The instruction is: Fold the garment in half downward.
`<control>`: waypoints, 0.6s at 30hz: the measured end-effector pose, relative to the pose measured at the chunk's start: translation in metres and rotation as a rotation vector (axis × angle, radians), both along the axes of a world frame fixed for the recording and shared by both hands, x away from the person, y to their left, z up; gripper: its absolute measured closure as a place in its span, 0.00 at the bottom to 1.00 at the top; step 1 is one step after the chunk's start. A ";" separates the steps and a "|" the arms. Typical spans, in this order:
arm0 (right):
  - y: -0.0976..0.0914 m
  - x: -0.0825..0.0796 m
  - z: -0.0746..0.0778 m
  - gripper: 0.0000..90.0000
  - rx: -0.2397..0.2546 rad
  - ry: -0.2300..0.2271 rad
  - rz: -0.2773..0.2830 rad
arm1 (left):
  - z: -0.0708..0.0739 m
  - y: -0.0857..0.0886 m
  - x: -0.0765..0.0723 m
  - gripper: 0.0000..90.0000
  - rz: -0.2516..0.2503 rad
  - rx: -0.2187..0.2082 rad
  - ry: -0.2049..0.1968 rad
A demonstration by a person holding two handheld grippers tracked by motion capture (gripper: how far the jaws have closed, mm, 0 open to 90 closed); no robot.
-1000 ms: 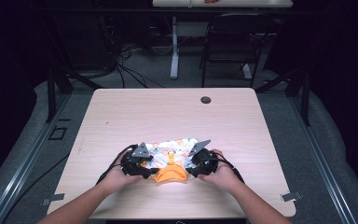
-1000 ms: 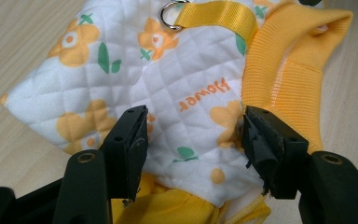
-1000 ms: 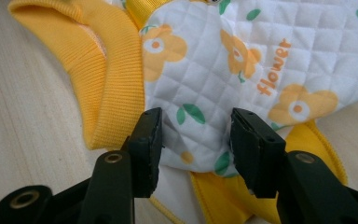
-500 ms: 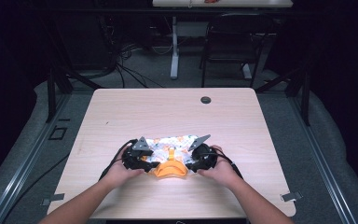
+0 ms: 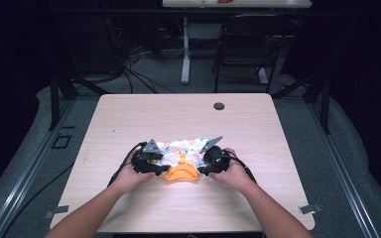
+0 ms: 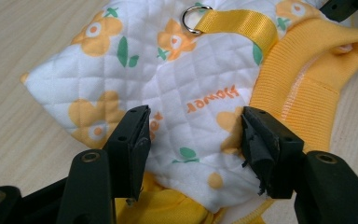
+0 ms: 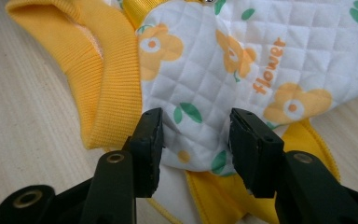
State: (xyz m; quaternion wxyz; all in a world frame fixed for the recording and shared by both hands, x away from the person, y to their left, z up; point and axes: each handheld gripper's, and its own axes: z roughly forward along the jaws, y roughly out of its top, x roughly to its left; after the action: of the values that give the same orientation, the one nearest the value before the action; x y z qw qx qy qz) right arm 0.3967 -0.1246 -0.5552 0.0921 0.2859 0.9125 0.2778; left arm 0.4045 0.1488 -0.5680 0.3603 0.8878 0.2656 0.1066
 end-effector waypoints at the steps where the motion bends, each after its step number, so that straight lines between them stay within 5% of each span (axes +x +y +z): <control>1: 0.000 0.001 0.000 0.60 0.001 -0.004 -0.002 | 0.000 0.000 0.001 0.48 0.004 0.001 0.000; 18: -0.001 0.019 -0.003 0.60 0.029 -0.018 -0.047 | -0.003 0.000 0.018 0.48 0.058 -0.026 -0.013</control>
State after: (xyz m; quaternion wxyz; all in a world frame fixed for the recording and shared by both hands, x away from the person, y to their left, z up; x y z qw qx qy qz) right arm 0.4153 -0.1258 -0.5582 0.1025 0.3060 0.9006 0.2913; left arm 0.4221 0.1486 -0.5714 0.3705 0.8743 0.2901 0.1194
